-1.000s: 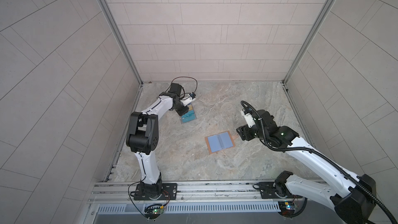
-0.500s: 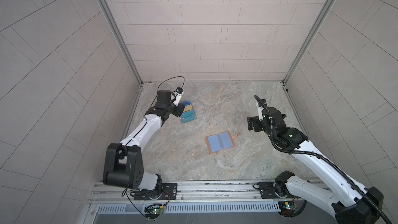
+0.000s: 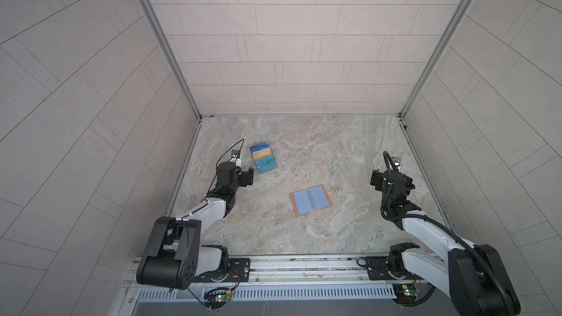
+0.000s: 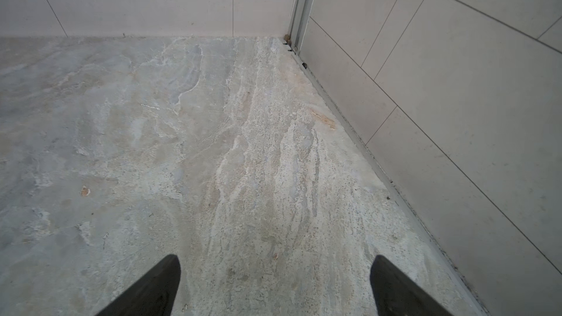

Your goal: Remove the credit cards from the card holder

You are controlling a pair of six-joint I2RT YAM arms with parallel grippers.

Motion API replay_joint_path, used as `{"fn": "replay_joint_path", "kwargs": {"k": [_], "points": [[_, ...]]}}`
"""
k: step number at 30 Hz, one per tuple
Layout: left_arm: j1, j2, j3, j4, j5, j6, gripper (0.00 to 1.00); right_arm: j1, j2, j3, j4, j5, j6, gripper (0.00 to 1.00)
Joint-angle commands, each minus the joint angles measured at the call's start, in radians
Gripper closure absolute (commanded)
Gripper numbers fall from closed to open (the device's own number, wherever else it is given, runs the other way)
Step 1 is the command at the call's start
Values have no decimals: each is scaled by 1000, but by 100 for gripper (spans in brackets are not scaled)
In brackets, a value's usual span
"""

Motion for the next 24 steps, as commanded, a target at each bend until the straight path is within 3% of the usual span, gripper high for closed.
{"fn": "replay_joint_path", "kwargs": {"k": [1,4,8,9,11,12,24], "points": [[5,18,-3,187,-4,-21,0,-5,114,45,205,14,-44,0],[5,37,-17,244,-38,-5,0,-6,232,55,295,-41,-57,0],[5,175,-94,557,-73,1,0,-5,399,47,467,-68,-77,0],[7,139,-72,450,-68,-5,0,-5,416,55,484,-73,-86,0],[12,170,-60,470,-114,-26,0,-3,386,110,313,-98,-79,1],[22,159,-40,406,-118,-45,0,-4,397,124,312,-109,-91,1],[31,156,-51,424,-111,-48,0,-5,397,128,302,-114,-89,0]]}}
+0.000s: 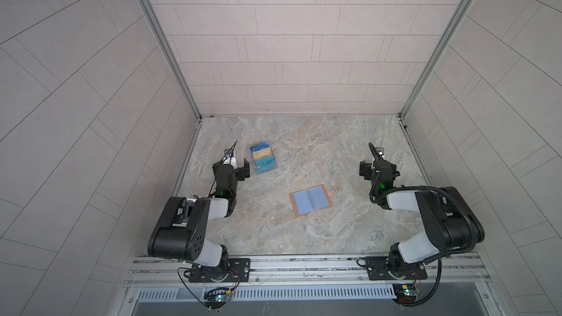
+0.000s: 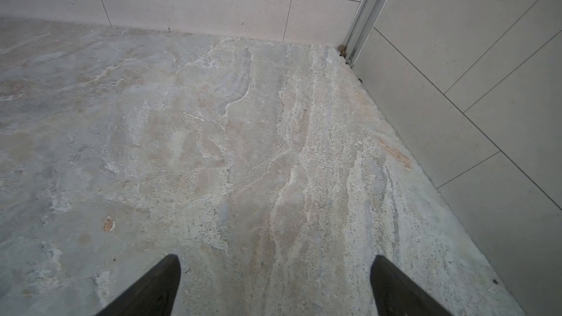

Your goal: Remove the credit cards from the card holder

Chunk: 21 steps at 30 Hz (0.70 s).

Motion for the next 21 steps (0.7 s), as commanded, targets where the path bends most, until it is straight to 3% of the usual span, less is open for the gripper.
{"fn": "replay_joint_path", "kwargs": {"k": [1,21], "points": [[2,-13,7,32,-10,-9,0,-3,-11,2,-9,-1,-14,1],[3,-2,19,17,-10,-8,0,-4,-10,2,-10,-1,-14,0]]}}
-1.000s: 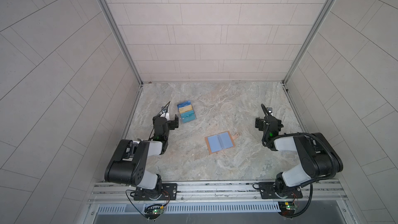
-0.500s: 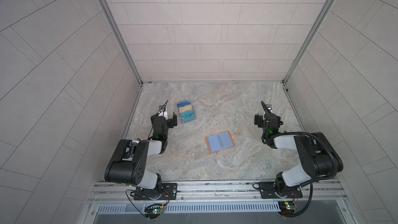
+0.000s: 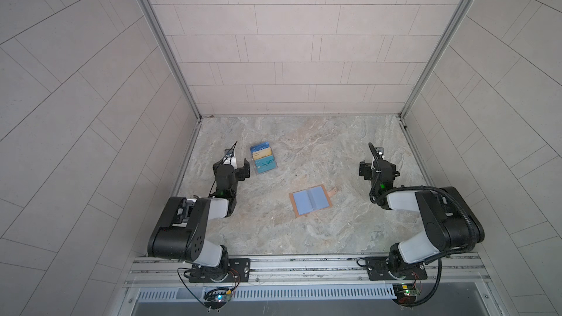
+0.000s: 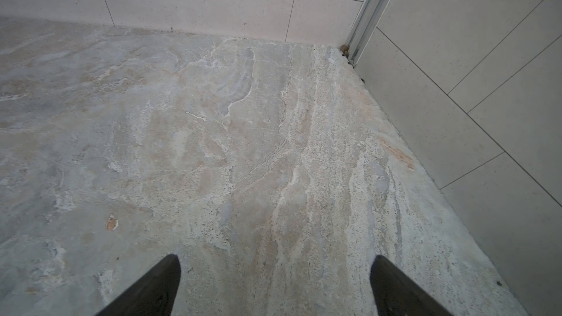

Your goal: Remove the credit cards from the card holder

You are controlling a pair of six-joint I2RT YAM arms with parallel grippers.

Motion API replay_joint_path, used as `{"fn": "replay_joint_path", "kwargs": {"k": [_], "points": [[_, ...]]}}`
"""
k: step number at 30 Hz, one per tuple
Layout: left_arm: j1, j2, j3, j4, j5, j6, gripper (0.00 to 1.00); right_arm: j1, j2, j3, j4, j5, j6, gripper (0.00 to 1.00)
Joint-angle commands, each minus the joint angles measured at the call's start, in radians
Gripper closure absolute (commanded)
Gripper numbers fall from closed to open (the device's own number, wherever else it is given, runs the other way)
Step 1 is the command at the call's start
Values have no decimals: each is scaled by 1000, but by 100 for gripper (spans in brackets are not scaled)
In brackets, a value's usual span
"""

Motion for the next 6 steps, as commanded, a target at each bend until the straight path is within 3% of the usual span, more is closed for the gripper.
{"fn": "replay_joint_path", "kwargs": {"k": [1,6], "points": [[2,-3,19,12,-7,-8,0,-3,-10,2,-10,5,-14,1],[2,-11,9,28,-5,-7,0,-2,-10,2,-10,5,-14,0]]}}
